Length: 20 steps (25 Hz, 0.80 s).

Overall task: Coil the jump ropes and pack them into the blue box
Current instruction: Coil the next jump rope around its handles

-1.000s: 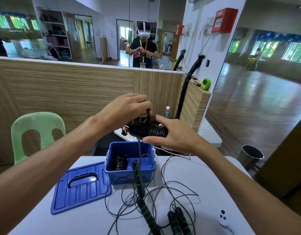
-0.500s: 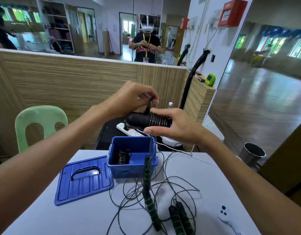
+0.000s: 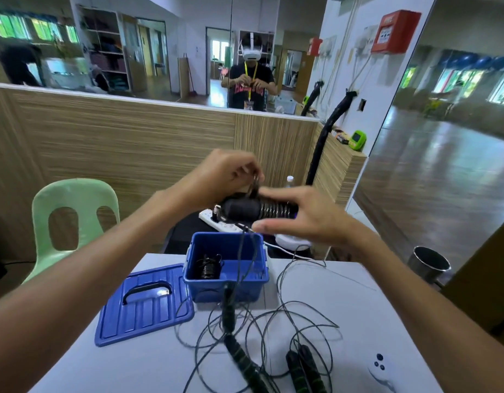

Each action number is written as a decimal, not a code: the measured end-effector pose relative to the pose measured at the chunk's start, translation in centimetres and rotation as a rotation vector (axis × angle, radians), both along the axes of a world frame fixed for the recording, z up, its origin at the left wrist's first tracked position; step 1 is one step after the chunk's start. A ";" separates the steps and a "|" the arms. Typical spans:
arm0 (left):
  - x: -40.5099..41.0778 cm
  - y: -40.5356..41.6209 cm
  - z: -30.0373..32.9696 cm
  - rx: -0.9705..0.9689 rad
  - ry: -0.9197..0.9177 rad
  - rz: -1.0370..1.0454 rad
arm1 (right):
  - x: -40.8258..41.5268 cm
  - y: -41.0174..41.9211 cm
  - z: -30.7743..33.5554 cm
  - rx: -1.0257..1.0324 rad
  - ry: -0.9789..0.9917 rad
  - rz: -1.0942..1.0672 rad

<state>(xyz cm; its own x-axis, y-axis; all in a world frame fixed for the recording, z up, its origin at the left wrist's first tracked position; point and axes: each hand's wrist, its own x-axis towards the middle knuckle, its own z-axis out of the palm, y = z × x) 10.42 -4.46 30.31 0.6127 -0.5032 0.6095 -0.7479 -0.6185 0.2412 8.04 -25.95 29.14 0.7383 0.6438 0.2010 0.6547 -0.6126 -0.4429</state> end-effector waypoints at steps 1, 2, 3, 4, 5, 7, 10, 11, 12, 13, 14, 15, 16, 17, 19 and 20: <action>0.0 0.0 0.2 0.005 0.016 -0.005 | 0.0 0.0 0.1 -0.010 0.015 0.011; 0.0 0.0 0.3 0.047 0.031 -0.016 | 0.1 -0.2 -0.2 -0.035 0.005 0.011; 0.1 0.2 0.1 0.077 0.041 -0.027 | 0.2 -0.4 -0.7 -0.051 -0.003 0.006; 0.1 0.3 -0.2 0.074 0.046 -0.029 | 0.2 -0.5 -0.9 -0.052 -0.001 0.003; 0.0 0.3 -0.6 0.046 0.050 -0.020 | 0.4 -0.5 -1.0 -0.035 0.010 0.000; -0.2 0.4 -1.5 0.015 0.072 -0.008 | 0.5 -0.4 -1.2 -0.067 0.007 -0.008; -0.1 0.8 -2.8 0.108 0.084 -0.041 | -0.3 -0.3 -2.0 -0.219 -0.064 -0.016; -0.2 1.0 -3.0 0.148 0.072 -0.034 | -0.4 -0.1 -2.6 -0.246 -0.089 -0.020; -0.2 1.1 -3.1 0.187 0.061 -0.017 | -0.3 -0.1 -3.1 -0.266 -0.106 -0.025; -0.4 1.0 -3.1 0.217 0.054 0.001 | -0.1 -0.1 -3.4 -0.285 -0.120 -0.036; -0.6 0.8 -2.9 0.260 0.043 0.018 | 0.1 -0.2 -3.6 -0.309 -0.135 -0.053; -0.8 0.4 -2.8 0.322 0.005 0.032 | 0.4 -0.3 -3.6 -0.330 -0.149 -0.074; -1.1 0.2 -2.6 0.395 -0.082 0.042 | 0.7 -0.3 -3.8 -0.347 -0.160 -0.092; -1.3 -0.1 -2.4 0.474 -0.175 0.048 | 0.8 -0.4 -4.0 -0.357 -0.175 -0.108; -2.1 -0.5 -1.9 0.567 -0.226 0.082 | 1.2 -0.7 -4.7 -0.361 -0.215 -0.150; -2.6 -0.9 -2.2 0.549 -0.148 0.113 | 1.3 -0.9 -4.9 -0.363 -0.250 -0.178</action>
